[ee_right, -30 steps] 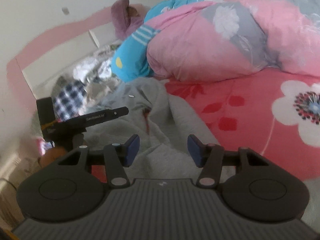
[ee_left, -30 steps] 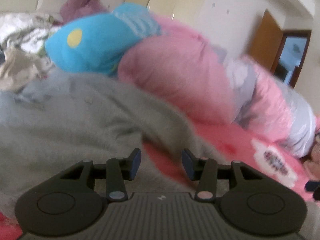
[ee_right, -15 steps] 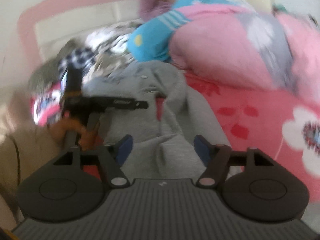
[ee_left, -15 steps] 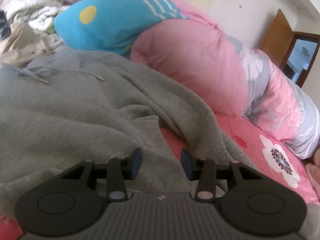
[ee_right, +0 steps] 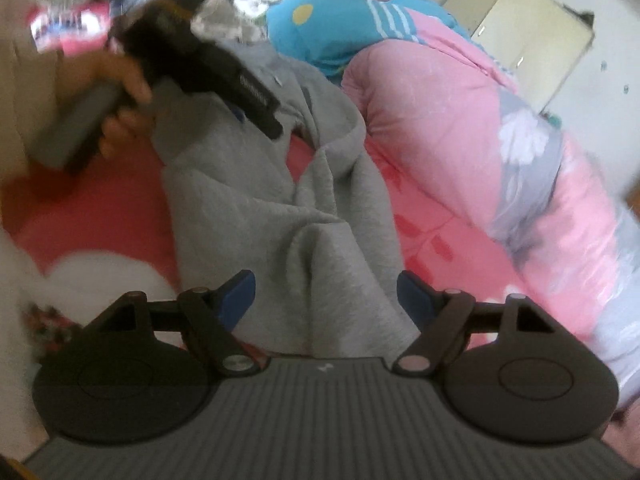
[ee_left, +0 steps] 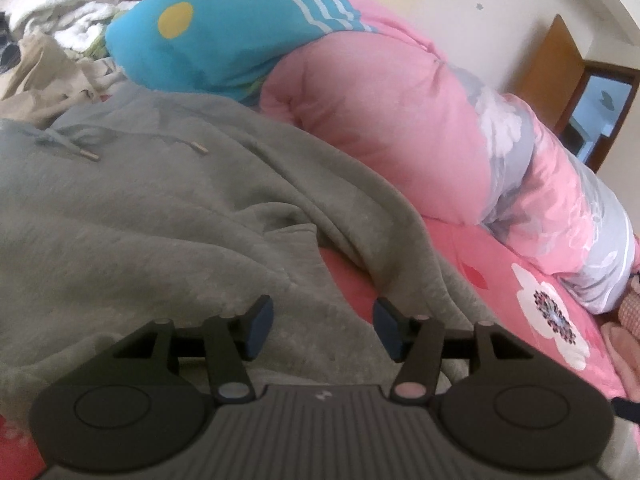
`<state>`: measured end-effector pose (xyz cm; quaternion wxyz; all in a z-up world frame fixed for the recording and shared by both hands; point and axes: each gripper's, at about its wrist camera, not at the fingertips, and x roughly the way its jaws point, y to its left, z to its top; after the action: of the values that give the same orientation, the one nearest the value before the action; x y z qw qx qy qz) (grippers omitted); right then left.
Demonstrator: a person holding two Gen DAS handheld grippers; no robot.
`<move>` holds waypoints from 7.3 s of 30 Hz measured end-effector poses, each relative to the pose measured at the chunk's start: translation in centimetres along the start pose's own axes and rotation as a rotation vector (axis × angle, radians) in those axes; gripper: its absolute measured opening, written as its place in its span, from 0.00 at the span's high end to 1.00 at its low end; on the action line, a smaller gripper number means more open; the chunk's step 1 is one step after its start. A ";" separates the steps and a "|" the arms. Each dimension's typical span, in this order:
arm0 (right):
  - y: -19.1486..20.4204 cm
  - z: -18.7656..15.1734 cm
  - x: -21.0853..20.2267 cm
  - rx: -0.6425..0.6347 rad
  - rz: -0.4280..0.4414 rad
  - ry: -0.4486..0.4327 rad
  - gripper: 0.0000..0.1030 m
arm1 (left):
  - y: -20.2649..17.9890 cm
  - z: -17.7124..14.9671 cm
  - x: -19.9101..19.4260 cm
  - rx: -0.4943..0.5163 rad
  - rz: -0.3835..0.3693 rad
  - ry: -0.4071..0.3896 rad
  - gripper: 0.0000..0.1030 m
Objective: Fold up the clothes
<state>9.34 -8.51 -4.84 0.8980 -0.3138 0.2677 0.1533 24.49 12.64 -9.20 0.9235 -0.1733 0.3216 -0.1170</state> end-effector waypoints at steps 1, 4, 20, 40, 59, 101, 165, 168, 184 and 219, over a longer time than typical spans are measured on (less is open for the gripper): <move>0.0 0.0 0.6 -0.010 -0.009 0.013 0.28 | 0.0 0.0 0.0 -0.001 0.003 -0.001 0.45; -1.3 -0.5 2.1 0.053 0.000 0.083 0.71 | 0.1 0.1 -0.2 0.004 0.020 -0.007 0.45; -4.0 -3.8 -7.8 0.555 0.512 -0.193 1.00 | 0.4 -0.1 -0.2 0.000 0.067 -0.012 0.45; -18.9 -15.6 -2.0 1.151 -0.128 0.145 0.35 | 0.3 -0.2 0.3 0.017 0.090 -0.001 0.43; -17.3 -12.9 -14.4 0.850 0.167 -0.410 0.92 | 0.6 -0.3 0.4 0.019 0.089 0.010 0.43; -10.3 -5.2 1.7 0.518 0.554 0.132 0.80 | -0.2 -0.5 1.0 0.067 0.111 0.025 0.35; -18.9 -3.8 -2.3 0.751 0.086 -0.206 0.91 | -0.7 -1.0 1.2 0.131 0.137 0.010 0.32; -22.9 -4.0 0.6 0.805 0.013 -0.189 0.91 | -0.6 -1.0 1.2 0.135 0.137 0.012 0.32; -29.4 -11.5 19.1 1.039 -0.230 0.131 0.66 | -0.4 -0.8 1.2 0.143 0.129 0.020 0.32; -5.5 7.3 5.6 0.290 0.463 -0.073 0.21 | 2.5 1.5 -3.2 -0.007 0.150 -0.073 0.32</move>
<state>19.09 -7.39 -0.61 0.8837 -0.1069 0.3187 0.3257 23.26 16.35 -7.37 0.9402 -0.1561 0.3000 -0.0401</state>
